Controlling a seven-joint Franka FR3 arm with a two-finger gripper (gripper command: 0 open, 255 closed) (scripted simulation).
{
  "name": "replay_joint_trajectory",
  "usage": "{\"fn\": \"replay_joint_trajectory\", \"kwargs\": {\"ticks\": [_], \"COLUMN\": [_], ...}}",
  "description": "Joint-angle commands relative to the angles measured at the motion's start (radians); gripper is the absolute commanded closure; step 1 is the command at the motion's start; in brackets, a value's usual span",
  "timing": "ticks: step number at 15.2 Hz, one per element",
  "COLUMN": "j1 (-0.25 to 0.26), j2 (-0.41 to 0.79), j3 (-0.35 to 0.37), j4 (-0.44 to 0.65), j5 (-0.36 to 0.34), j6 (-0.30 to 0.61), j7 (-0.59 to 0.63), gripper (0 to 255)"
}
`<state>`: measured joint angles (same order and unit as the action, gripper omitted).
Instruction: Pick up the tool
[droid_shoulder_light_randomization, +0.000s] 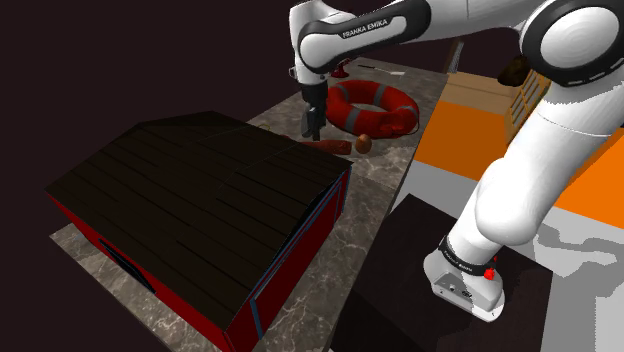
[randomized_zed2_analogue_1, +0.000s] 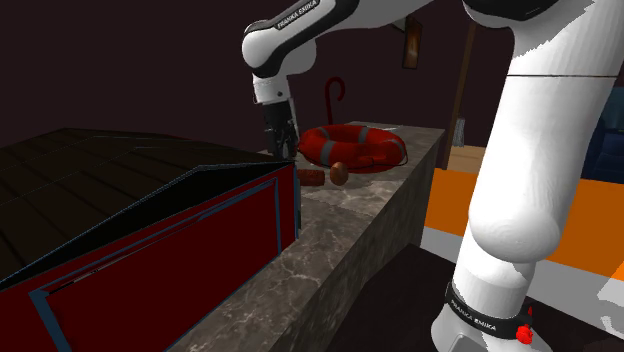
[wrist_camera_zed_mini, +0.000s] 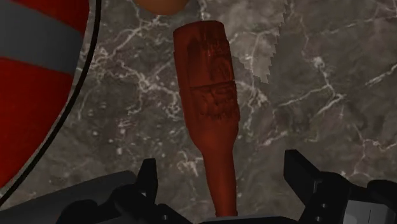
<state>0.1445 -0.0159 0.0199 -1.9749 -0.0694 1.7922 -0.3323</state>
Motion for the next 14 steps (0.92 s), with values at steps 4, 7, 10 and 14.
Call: {"fn": "replay_joint_trajectory", "kwargs": {"ticks": [4,7,10,14], "j1": [0.006,0.006,0.005,0.005], "j2": [0.056,0.069,0.072,0.071], "j3": [0.006,0.006,0.005,0.005], "j4": [-0.014,-0.04,-0.046,-0.045], "j5": [-0.005,-0.006,-0.007,-0.007], "j6": [0.057,0.096,0.105,0.104], "j7": [-0.009,-0.006,-0.007,-0.007], "gripper": [0,0,255,255]}}
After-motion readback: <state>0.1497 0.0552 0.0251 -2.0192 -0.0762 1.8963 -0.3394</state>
